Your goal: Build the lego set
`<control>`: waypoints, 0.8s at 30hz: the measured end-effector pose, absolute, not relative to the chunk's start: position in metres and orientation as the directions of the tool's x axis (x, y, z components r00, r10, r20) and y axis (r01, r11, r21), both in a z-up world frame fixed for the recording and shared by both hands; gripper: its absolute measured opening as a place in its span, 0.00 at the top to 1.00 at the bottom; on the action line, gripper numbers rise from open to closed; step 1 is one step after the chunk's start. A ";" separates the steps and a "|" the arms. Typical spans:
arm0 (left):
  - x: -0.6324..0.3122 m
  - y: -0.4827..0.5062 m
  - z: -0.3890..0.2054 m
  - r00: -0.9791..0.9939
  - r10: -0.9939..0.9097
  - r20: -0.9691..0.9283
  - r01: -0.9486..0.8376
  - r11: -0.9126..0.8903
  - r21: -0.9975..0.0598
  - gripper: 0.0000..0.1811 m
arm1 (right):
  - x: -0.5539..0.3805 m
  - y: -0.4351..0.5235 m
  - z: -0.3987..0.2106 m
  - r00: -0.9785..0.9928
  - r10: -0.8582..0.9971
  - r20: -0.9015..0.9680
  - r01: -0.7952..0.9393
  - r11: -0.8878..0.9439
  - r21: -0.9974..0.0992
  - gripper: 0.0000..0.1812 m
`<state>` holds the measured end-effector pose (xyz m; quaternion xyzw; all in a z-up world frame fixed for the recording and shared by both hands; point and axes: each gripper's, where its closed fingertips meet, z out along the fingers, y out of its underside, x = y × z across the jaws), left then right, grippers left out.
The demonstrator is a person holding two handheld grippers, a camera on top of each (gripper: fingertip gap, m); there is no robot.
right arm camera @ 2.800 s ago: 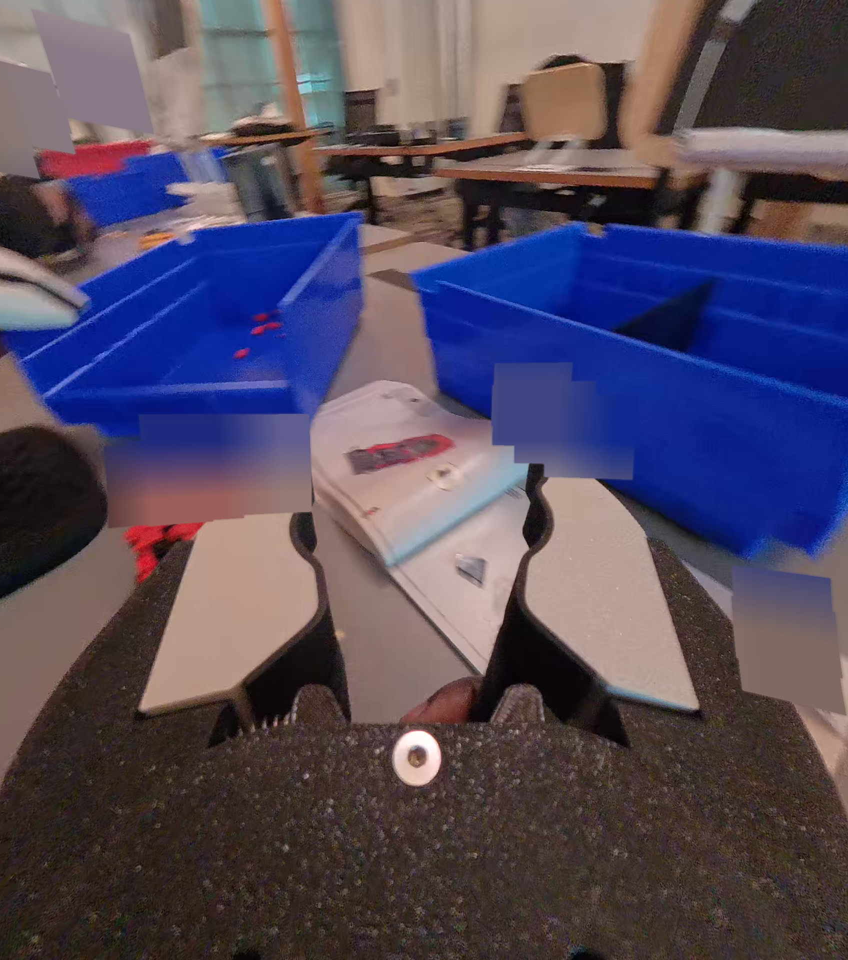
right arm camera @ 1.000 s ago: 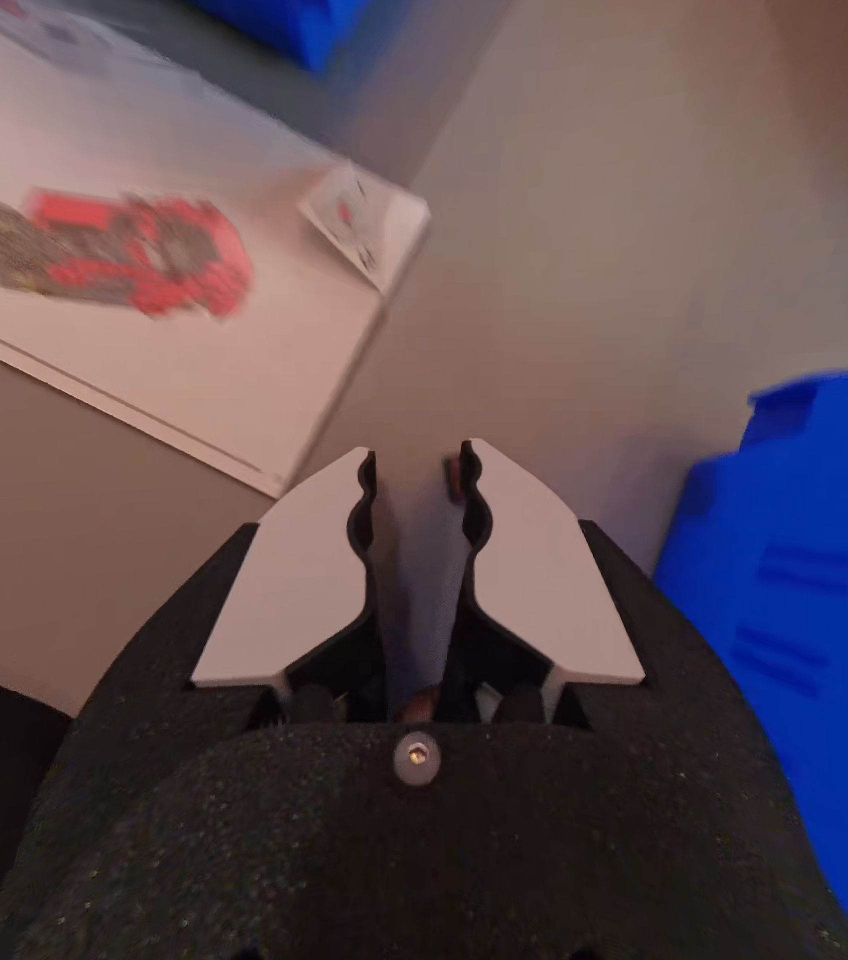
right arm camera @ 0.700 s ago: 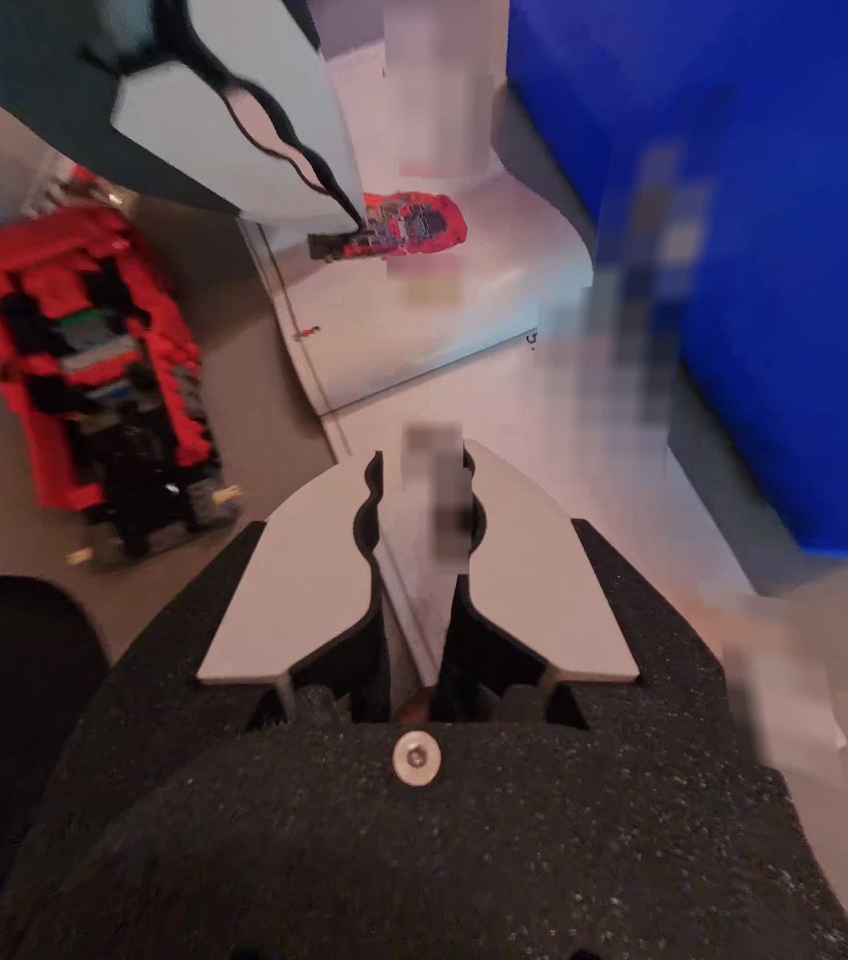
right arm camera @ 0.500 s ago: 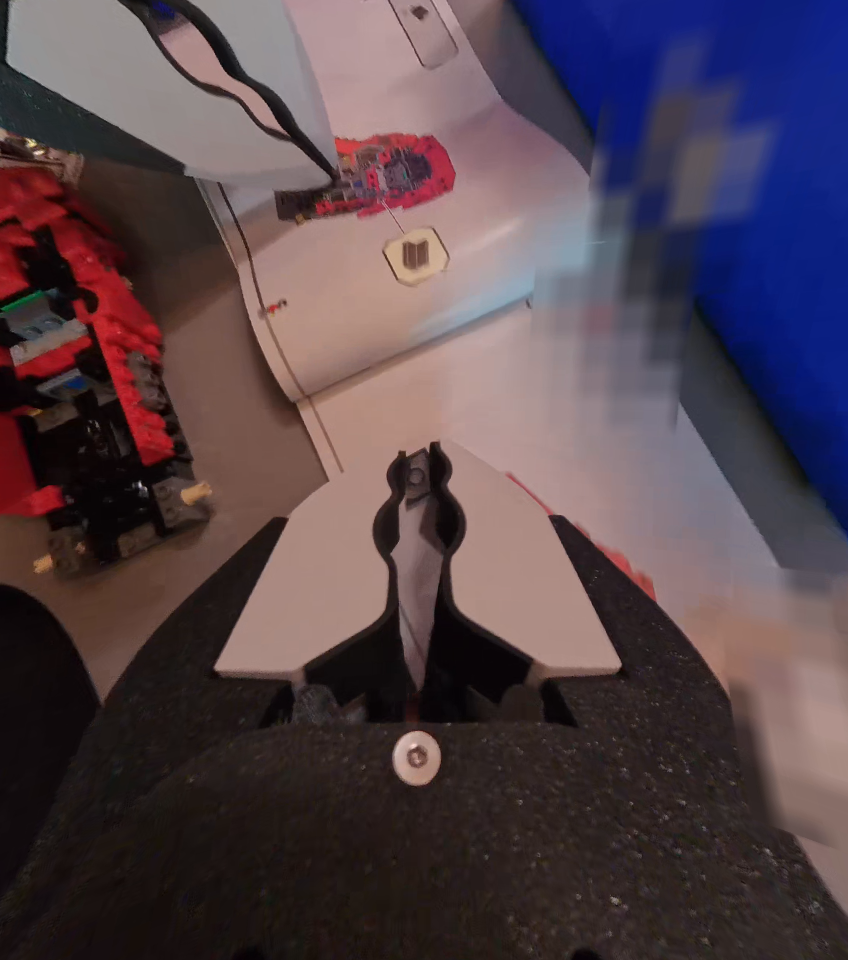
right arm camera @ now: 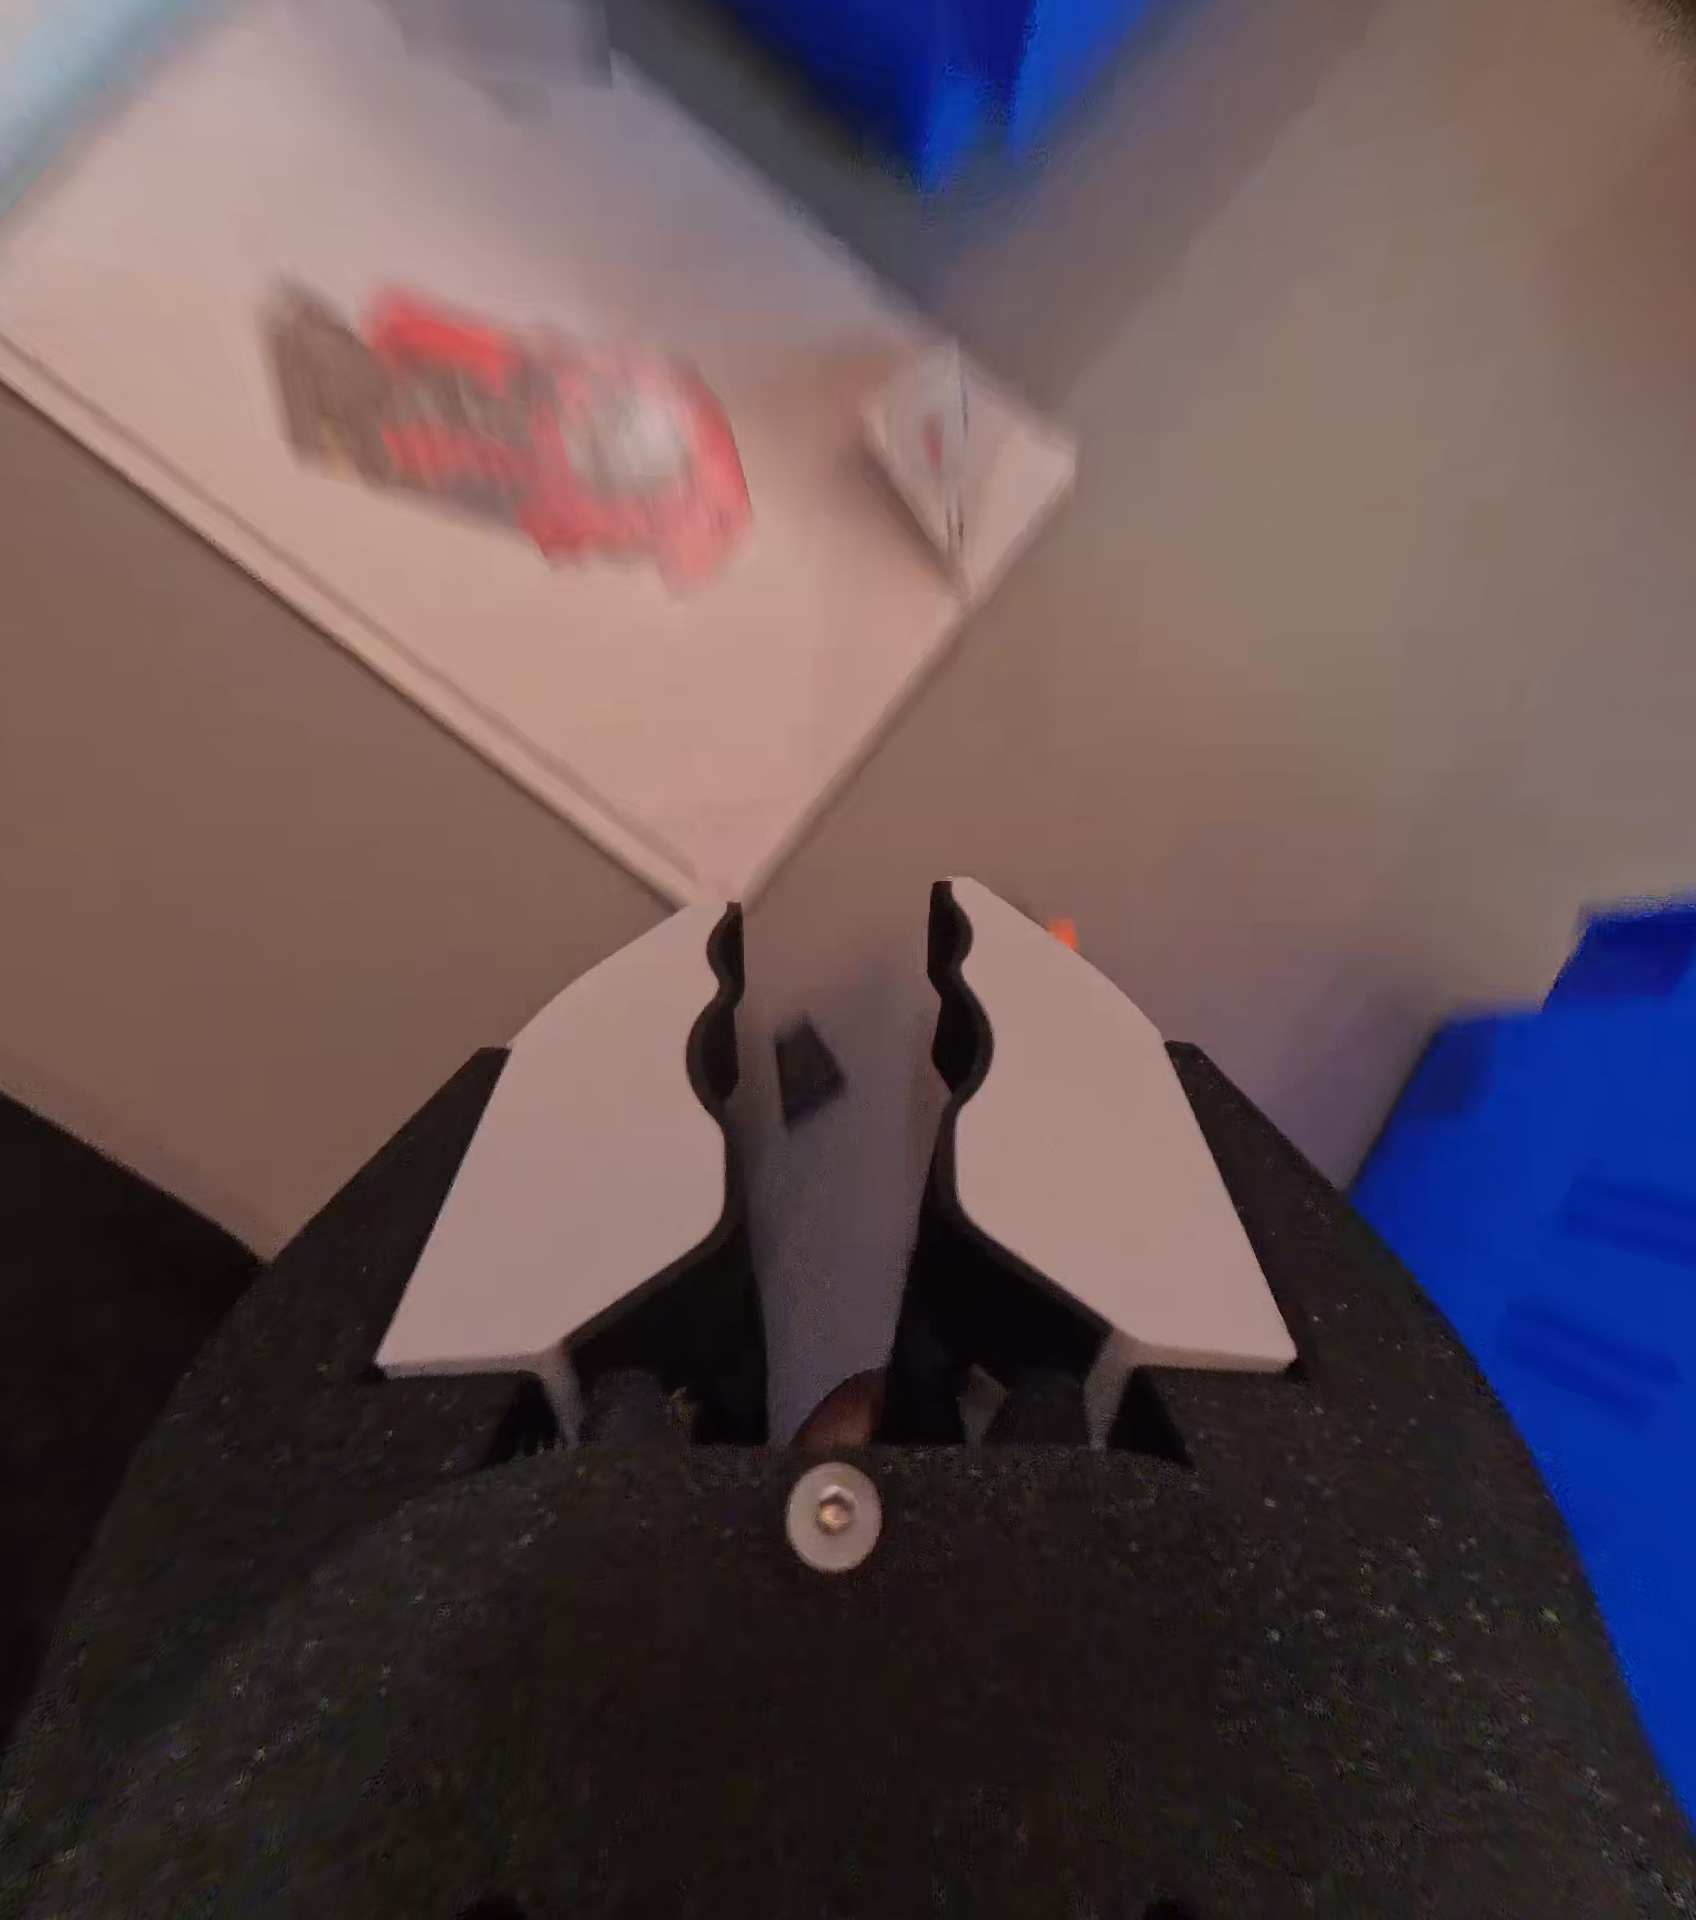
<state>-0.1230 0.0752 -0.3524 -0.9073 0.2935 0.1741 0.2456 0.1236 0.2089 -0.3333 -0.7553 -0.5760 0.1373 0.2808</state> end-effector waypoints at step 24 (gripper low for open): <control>-0.061 0.102 -0.267 0.832 -0.455 -0.319 -0.512 -0.405 -0.758 0.79 | 0.057 0.213 -0.266 0.037 0.976 0.213 0.602 0.149 -0.785 1.00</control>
